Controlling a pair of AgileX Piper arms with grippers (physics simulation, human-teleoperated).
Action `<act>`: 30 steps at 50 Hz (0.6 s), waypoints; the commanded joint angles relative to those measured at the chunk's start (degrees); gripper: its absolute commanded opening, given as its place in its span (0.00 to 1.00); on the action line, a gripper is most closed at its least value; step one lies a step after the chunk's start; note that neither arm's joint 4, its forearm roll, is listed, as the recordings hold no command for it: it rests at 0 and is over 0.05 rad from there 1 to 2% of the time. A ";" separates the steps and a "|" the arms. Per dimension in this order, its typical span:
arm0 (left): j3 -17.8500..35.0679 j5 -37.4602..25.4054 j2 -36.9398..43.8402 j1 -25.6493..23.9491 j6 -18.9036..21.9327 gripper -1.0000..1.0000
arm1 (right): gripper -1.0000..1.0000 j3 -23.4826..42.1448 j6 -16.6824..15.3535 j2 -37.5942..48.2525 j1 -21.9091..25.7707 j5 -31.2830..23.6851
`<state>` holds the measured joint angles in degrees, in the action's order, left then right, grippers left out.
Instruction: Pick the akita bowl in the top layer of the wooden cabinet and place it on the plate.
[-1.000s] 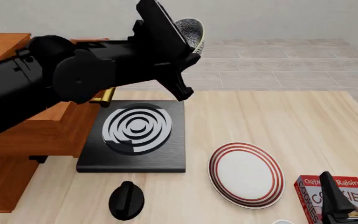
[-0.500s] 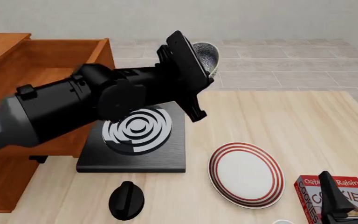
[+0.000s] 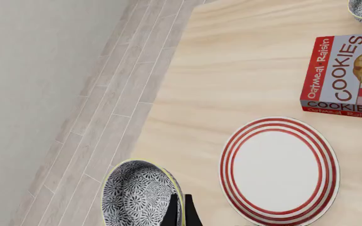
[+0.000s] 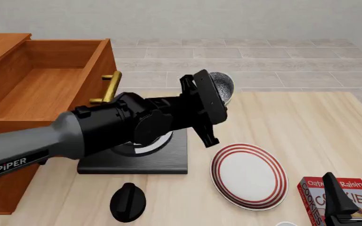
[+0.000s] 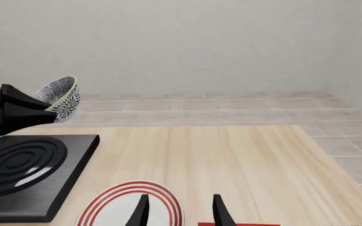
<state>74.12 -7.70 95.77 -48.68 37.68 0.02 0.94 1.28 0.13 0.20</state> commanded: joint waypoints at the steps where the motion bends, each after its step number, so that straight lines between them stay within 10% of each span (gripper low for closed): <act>1: -1.23 2.61 2.71 -0.75 1.38 0.00 | 1.00 0.00 0.34 -0.63 -0.06 -0.64; 30: 0.56 4.09 10.02 -2.03 1.59 0.00 | 1.00 -0.01 0.37 0.59 -0.17 0.73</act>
<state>73.95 -4.31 103.95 -50.17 39.14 0.01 1.24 1.31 0.02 0.34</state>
